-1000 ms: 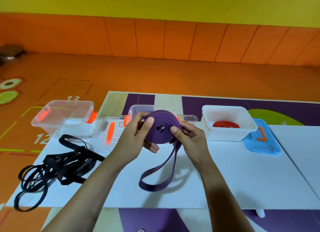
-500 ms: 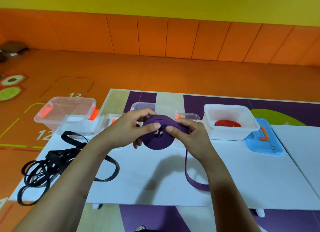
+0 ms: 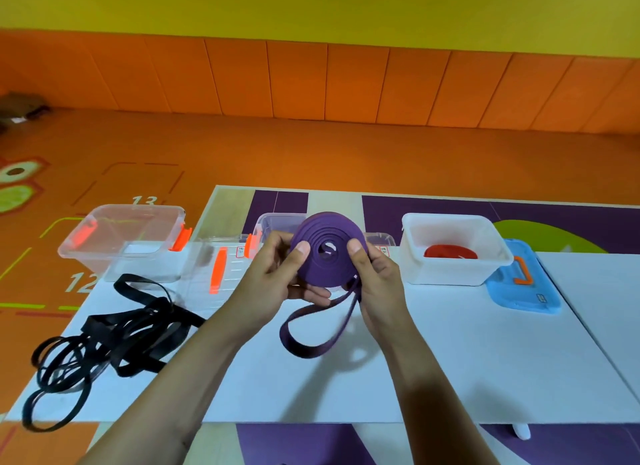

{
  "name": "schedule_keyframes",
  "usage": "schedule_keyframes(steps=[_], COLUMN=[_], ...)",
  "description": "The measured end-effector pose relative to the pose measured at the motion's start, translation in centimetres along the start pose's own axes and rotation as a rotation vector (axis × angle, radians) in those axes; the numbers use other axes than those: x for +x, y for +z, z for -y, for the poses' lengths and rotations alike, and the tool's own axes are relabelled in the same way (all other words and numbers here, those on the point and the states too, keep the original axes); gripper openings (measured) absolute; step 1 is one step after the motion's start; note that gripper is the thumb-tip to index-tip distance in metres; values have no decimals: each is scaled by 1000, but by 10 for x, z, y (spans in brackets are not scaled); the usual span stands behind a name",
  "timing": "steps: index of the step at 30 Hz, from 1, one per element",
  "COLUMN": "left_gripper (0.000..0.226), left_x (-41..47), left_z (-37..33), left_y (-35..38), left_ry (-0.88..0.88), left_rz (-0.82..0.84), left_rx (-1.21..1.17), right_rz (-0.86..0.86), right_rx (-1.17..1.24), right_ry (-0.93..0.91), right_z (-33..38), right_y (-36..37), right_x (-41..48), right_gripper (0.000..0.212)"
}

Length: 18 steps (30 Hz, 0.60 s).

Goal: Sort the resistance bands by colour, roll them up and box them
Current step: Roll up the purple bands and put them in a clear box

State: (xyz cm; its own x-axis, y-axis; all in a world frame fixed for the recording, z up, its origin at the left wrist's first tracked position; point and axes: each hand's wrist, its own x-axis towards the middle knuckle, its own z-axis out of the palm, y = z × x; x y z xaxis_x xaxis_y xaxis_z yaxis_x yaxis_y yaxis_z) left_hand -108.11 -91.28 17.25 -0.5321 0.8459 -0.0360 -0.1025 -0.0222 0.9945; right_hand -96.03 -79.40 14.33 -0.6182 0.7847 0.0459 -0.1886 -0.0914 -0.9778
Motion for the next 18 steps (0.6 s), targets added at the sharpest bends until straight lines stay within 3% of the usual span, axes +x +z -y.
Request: schedule_keyframes(steps=[2,5,7,10,13,15,18], left_gripper=[12,15,18,24,22,16,12], left_x=[-1,-4,-4,-3,1,1,-1], left_z=[5,8,3,-11,-25,-28,-20], left_y=[2,-4,-14,-30,-32,-27,-12], left_ry=[-37,-146,-179,-49,30,68,118], left_rz=[-4,26,30,17,177,216,119], left_rx=[-49,-31,155,486,623,624,435], right_rz=[-27,-26,53,226,340,313,222], right_rx=[6,-40,-113,-271,-304,-293,-272], right_ry=[36,53,42,-17,-7,5,4], right_z=[-5,-6,0,13,21,23,25], right_y=[4,-2,-12,-22,-20,-19,-29], right_x=[-1,1,3,5,2,0,2], right_gripper=[43,31,24,15,11,10,25])
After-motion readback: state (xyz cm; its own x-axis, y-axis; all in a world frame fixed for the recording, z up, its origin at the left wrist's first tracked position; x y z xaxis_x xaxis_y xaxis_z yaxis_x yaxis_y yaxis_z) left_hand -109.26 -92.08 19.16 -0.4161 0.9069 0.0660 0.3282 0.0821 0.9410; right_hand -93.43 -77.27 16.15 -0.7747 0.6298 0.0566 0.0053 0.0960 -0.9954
